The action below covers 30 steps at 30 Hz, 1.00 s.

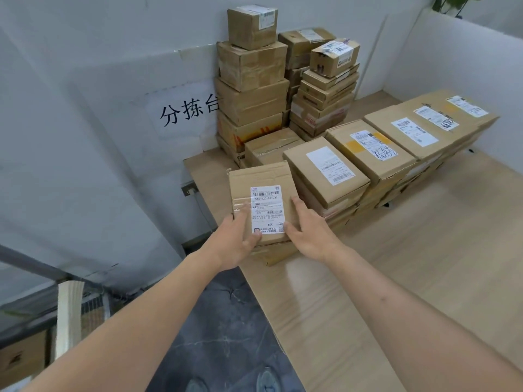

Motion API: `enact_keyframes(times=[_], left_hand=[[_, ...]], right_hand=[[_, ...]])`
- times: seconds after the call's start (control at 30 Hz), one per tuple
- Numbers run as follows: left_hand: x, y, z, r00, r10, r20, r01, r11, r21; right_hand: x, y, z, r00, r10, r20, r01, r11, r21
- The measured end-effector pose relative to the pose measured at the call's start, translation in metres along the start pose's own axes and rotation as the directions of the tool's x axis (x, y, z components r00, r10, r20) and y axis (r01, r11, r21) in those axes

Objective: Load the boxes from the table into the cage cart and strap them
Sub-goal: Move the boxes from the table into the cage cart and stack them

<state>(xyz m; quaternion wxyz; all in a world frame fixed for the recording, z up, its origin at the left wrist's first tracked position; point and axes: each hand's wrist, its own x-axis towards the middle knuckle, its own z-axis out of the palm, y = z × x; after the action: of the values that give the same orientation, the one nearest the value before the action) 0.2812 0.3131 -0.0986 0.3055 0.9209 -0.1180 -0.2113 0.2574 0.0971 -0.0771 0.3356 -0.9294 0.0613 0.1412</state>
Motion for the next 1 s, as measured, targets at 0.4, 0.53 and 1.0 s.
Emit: enact_keyframes(times=[0.4,0.53,1.0], left_hand=[[-0.046,-0.031,-0.033,0.978,-0.107,-0.177,0.105,0.994,-0.023],[-0.069,-0.049,-0.043,0.957,-0.166,-0.237,0.158,0.986,-0.054],[-0.177,-0.156,-0.058,0.821,-0.447,-0.356,0.424,0.894,-0.146]], right_hand=[[0.003,-0.039,0.028,0.981,-0.196,0.002,0.196,0.980,-0.026],[0.006,-0.059,0.046,0.964,-0.262,0.032,0.263,0.965,-0.020],[0.003,-0.159,0.165,0.852,-0.429,0.298,0.464,0.884,-0.054]])
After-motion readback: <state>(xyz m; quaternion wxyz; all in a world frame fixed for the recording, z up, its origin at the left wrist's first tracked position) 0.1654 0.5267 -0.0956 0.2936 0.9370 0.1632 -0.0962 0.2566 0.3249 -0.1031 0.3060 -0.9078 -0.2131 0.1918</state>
